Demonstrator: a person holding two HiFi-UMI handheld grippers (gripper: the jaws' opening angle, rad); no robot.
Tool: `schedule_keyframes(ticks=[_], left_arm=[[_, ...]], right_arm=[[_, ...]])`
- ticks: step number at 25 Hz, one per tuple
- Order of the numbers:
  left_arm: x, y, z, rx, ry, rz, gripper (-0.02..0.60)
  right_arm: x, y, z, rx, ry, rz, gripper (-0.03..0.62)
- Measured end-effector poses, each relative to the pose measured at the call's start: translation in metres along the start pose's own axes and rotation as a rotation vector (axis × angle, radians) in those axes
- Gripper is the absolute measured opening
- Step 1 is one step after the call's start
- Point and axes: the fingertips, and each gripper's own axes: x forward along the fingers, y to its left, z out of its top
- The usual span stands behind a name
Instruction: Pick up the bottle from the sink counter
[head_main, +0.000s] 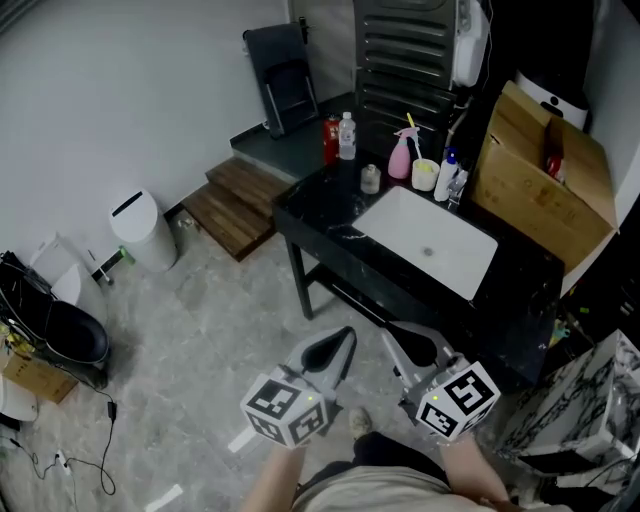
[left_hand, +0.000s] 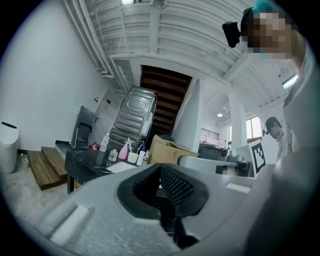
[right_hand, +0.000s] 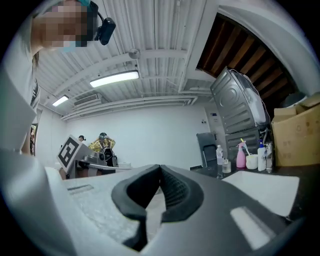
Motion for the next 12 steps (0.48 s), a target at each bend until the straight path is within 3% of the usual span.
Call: schedule_keyframes(ticks=[5,12], left_arm=[[0.035,0.037,0.007,-0.01,0.021,0.03,0.006],[0.087,0.073,0.03,0.005,-0.049,0.079,0.006]], right_arm=[[0.035,-0.042,0.007,0.004,-0.012,0.013,0.003],[0.075,-0.101,0.02,-0.016,-0.016,0.046,0.003]])
